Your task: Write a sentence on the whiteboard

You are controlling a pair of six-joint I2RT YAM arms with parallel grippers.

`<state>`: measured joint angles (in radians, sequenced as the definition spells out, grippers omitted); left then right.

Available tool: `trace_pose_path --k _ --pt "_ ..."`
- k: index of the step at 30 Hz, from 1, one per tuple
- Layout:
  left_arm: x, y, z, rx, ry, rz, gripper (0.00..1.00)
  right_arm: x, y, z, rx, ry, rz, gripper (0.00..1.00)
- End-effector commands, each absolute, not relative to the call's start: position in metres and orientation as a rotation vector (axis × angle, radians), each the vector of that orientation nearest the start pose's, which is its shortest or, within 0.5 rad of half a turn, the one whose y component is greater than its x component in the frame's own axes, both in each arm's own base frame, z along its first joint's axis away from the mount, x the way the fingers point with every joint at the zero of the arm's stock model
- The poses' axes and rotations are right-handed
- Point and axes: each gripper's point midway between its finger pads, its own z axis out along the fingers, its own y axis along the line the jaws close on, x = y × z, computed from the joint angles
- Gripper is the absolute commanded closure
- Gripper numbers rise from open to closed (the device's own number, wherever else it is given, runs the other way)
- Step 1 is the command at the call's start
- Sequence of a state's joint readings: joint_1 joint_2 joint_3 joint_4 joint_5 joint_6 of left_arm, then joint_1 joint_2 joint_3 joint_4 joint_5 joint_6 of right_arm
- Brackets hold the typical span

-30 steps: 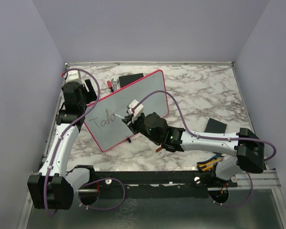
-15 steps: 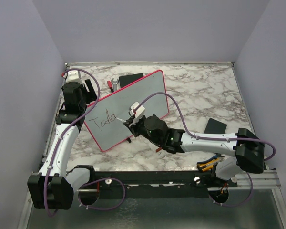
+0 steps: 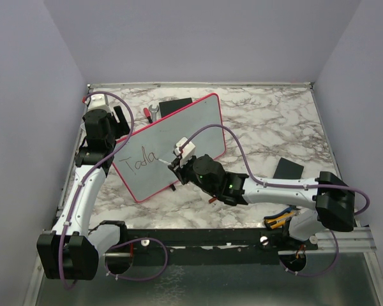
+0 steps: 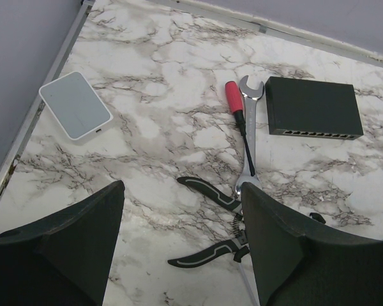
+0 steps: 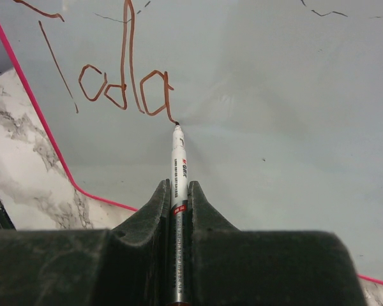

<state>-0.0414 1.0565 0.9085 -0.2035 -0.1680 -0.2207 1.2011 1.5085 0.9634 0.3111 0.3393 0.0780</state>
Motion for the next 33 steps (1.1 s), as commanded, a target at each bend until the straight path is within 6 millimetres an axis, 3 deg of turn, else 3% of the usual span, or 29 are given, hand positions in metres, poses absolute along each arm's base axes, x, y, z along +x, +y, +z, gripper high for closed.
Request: trace_pose_path --k 1,11,21,33 --pt "0.358 0.001 0.233 -0.267 1.927 -0.034 0.25 0.232 0.398 0.211 -0.701 1.674 0.522 1.00" --pt "0.358 0.000 0.233 -0.268 1.928 -0.036 0.25 0.225 0.392 0.241 -0.672 1.615 0.594 1.00" --pt "0.358 0.000 0.233 -0.266 1.927 -0.037 0.25 0.230 0.408 0.254 -0.676 1.557 0.612 1.00" --pt "0.358 0.000 0.233 -0.264 1.929 -0.039 0.26 0.234 0.419 0.243 -0.697 1.559 0.596 1.00"
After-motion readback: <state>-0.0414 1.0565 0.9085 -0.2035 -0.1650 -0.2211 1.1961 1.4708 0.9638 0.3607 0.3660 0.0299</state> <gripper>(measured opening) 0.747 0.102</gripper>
